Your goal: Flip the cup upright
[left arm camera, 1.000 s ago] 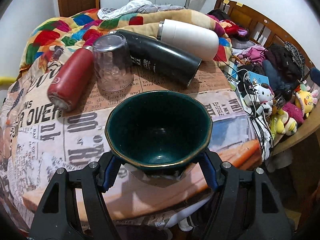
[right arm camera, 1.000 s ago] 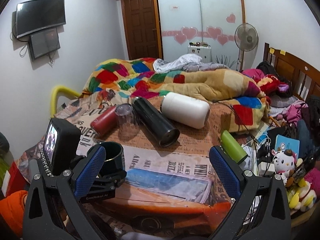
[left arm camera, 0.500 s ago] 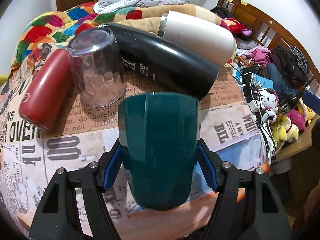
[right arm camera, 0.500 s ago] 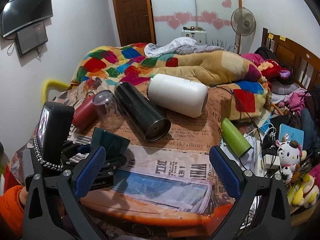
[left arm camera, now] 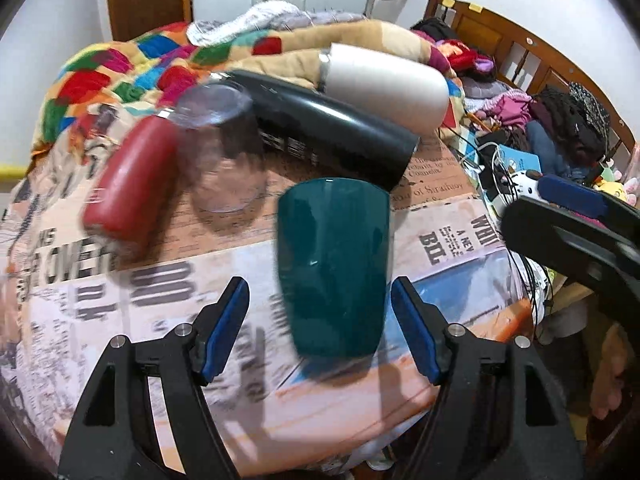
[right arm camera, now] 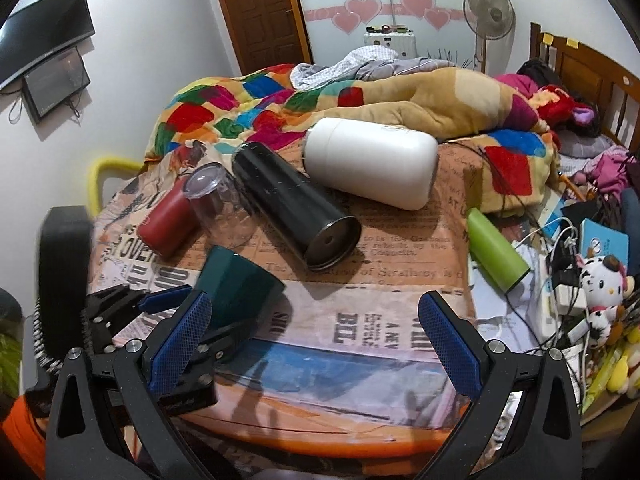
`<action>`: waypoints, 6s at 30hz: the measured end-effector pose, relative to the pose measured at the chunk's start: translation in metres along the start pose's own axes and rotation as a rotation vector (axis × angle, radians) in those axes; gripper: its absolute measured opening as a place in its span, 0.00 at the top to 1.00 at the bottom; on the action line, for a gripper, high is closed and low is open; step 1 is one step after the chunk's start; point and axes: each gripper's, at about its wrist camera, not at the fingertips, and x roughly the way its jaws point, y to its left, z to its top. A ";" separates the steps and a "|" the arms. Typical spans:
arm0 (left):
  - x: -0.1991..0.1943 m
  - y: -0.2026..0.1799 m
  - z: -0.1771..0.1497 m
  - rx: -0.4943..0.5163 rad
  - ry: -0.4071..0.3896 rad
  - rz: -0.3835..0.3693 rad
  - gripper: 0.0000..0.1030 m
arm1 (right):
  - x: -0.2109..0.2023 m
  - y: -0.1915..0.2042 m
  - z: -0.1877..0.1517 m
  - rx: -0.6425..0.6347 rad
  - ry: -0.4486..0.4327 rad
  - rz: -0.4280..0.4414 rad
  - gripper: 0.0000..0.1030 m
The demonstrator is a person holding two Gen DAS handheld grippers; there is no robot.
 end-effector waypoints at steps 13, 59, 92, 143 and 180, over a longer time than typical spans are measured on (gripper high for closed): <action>-0.067 0.082 -0.033 -0.128 -0.110 0.173 0.28 | 0.062 0.039 -0.002 0.021 0.192 0.096 0.21; -0.064 0.078 -0.041 -0.130 -0.093 0.176 0.28 | 0.088 0.082 0.014 -0.176 0.198 0.069 0.33; -0.245 0.003 -0.025 -0.103 -0.502 0.173 0.28 | -0.134 0.081 0.018 -0.233 -0.237 0.064 0.31; -0.352 -0.067 -0.081 -0.100 -0.890 0.326 0.00 | -0.270 0.090 -0.026 -0.188 -0.640 0.069 0.00; -0.350 -0.064 -0.079 -0.103 -0.860 0.285 0.00 | -0.269 0.090 -0.029 -0.194 -0.636 0.065 0.00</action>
